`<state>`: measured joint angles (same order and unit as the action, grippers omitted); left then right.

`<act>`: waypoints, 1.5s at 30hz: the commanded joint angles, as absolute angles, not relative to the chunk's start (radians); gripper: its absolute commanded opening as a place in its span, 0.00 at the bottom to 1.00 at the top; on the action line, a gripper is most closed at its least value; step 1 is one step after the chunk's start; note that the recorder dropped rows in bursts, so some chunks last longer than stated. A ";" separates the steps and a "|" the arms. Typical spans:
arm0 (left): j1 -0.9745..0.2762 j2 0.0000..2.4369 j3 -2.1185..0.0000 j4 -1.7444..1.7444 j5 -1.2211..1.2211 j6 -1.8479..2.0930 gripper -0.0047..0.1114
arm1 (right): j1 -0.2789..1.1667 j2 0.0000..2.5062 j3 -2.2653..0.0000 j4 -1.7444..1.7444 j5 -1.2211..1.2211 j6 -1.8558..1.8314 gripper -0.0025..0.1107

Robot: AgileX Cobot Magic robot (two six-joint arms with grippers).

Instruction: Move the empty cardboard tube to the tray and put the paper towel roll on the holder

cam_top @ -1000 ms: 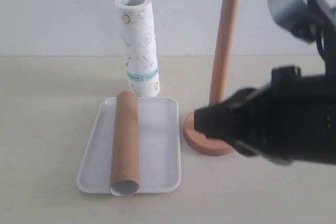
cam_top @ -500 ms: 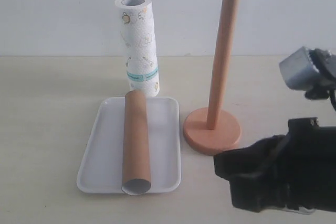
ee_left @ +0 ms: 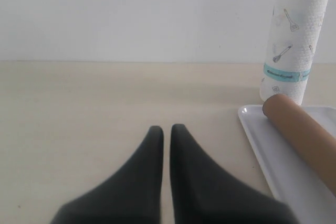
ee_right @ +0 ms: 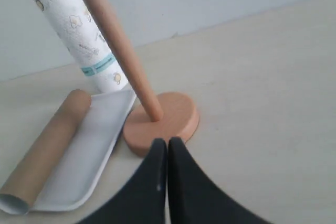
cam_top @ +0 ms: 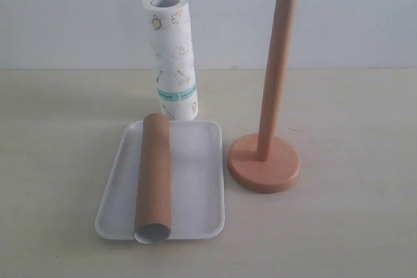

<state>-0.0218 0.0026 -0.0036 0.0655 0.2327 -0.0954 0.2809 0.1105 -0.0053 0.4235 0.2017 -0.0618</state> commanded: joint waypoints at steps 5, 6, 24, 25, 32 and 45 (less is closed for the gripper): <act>-0.020 0.000 0.000 0.063 0.233 -0.094 0.08 | 0.218 0.000 0.000 0.230 0.366 -0.133 0.02; -0.020 0.000 0.000 0.063 0.233 -0.094 0.08 | 0.218 0.000 0.000 0.226 0.396 -0.133 0.02; -0.020 0.000 0.000 0.063 0.231 -0.094 0.08 | 0.218 0.000 0.000 0.228 0.399 -0.130 0.02; -0.020 0.000 0.000 0.063 0.231 -0.094 0.08 | 0.218 0.000 0.000 0.228 0.399 -0.130 0.02; -0.020 0.000 0.000 0.090 0.226 -0.067 0.08 | 0.218 0.000 0.000 0.228 0.399 -0.130 0.02; -0.021 0.000 0.000 0.225 -0.483 -0.050 0.08 | 0.218 0.000 0.000 0.228 0.399 -0.130 0.02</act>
